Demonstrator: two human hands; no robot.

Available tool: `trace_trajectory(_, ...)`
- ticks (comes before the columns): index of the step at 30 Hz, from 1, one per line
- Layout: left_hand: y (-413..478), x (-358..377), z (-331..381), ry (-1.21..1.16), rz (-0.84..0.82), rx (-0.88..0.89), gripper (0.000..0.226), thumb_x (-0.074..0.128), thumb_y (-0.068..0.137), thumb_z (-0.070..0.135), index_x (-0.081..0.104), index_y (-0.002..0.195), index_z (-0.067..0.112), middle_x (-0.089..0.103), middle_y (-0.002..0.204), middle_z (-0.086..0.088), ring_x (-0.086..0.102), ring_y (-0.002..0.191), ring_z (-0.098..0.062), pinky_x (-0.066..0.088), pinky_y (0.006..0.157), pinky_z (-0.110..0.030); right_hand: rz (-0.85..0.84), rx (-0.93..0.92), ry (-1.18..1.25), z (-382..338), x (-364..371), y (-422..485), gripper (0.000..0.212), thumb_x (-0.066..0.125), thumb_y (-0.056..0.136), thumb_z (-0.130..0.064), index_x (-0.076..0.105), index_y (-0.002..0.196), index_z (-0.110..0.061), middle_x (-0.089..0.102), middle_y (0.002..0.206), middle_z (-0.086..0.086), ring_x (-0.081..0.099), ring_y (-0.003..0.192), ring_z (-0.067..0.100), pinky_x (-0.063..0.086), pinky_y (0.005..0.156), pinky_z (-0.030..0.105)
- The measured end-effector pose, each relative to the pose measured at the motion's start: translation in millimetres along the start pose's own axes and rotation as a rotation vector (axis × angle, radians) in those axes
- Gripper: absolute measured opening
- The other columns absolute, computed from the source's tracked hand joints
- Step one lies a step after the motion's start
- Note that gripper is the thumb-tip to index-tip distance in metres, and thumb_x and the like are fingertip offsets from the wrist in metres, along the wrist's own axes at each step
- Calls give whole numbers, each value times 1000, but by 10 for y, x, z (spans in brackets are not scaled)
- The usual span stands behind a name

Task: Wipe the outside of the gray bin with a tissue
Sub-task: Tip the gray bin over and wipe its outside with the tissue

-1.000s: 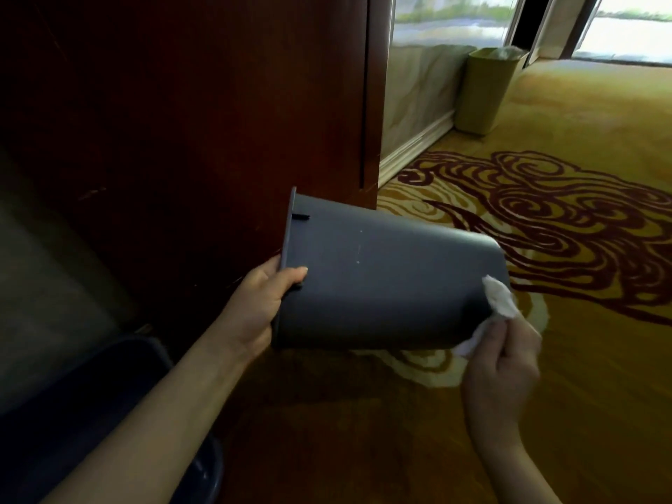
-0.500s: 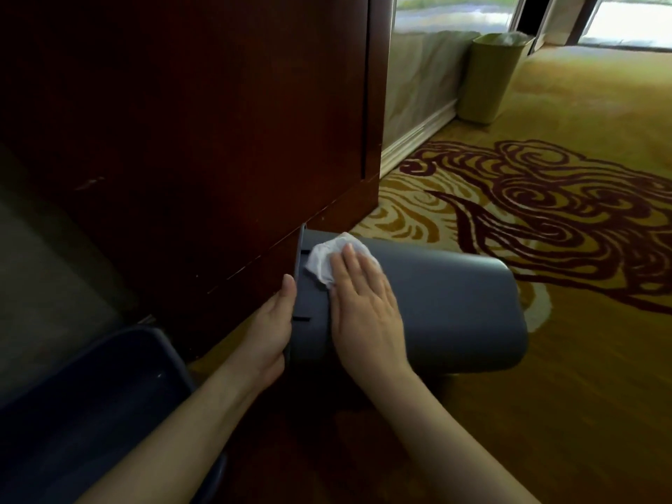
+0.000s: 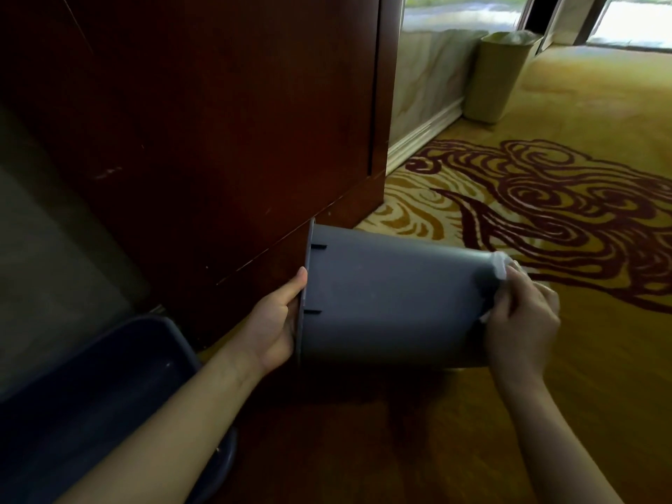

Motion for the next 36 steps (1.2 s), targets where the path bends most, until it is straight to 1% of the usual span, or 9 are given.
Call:
trace_trajectory(3, 9, -17, -20, -11, -32, -13, 43, 51, 79, 43, 62, 113, 19, 72, 108, -8, 67, 99, -24, 50, 79, -41, -58, -206, 96, -504, 132, -276, 37, 44, 90, -11, 53, 126, -14, 60, 119, 9, 48, 112, 13, 37, 89, 23)
trace_trajectory(6, 28, -21, -28, -16, -43, -27, 44, 52, 74, 45, 69, 106, 20, 73, 105, -10, 68, 97, -26, 53, 76, -42, -283, -440, 105, -1039, 446, -618, 42, 46, 86, -11, 51, 128, -15, 57, 130, 7, 47, 121, 22, 39, 97, 34)
trace_trajectory(10, 40, -26, -25, -15, -52, -13, 40, 44, 86, 43, 76, 91, 20, 74, 100, -11, 69, 94, -24, 54, 72, -38, -462, -613, -99, -1119, 686, -802, 49, 47, 92, -20, 37, 140, -21, 37, 149, 0, 27, 139, 20, 18, 108, 34)
trace_trajectory(15, 56, -16, -5, 0, 4, 19, 34, 42, 92, 41, 66, 99, 19, 76, 93, -6, 71, 87, -21, 50, 73, -40, -314, -387, -161, -382, 333, -534, 50, 46, 89, -15, 38, 138, -19, 39, 146, 3, 22, 135, 12, 20, 109, 37)
trace_trajectory(18, 65, -19, -5, 13, -21, 19, 35, 42, 90, 43, 65, 103, 20, 75, 100, -6, 69, 93, -22, 49, 78, -41, -199, -170, -179, 193, 76, -178, 43, 42, 92, -10, 44, 135, -8, 46, 141, 12, 32, 134, 25, 31, 108, 43)
trace_trajectory(25, 74, -39, 52, 116, -116, 26, 46, 44, 76, 61, 66, 105, 32, 72, 110, -2, 66, 102, -21, 54, 76, -38, -41, 403, 317, 733, -93, -33, 30, 36, 98, -24, 55, 117, -10, 61, 105, 12, 58, 97, 24, 45, 71, 32)
trace_trajectory(29, 130, -21, 138, 190, -67, 19, 51, 45, 76, 58, 58, 115, 28, 73, 105, 0, 68, 98, -19, 58, 66, -32, 28, -12, 157, 43, -119, -155, 22, 38, 96, -17, 56, 109, -15, 56, 102, 8, 50, 95, 10, 44, 78, 27)
trace_trajectory(31, 141, -5, 145, 189, -21, 12, 45, 45, 82, 52, 57, 116, 26, 74, 102, -2, 69, 95, -20, 58, 65, -34, -117, -261, 155, -453, 77, -368, 31, 42, 91, -12, 52, 120, -16, 58, 110, 8, 47, 101, 4, 39, 84, 18)
trace_trajectory(36, 136, 27, 196, 151, 44, 34, 32, 41, 93, 37, 62, 109, 19, 75, 98, -9, 70, 92, -23, 53, 69, -37, -488, -675, -124, -1022, 620, -750, 59, 56, 83, -17, 37, 138, -21, 40, 147, 0, 36, 132, 23, 30, 105, 39)
Point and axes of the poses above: each hand's wrist, its own y-axis towards the middle knuckle, its own x-axis out of the palm, z = x × y, the point moved 4 cm from there along y, towards the middle knuckle
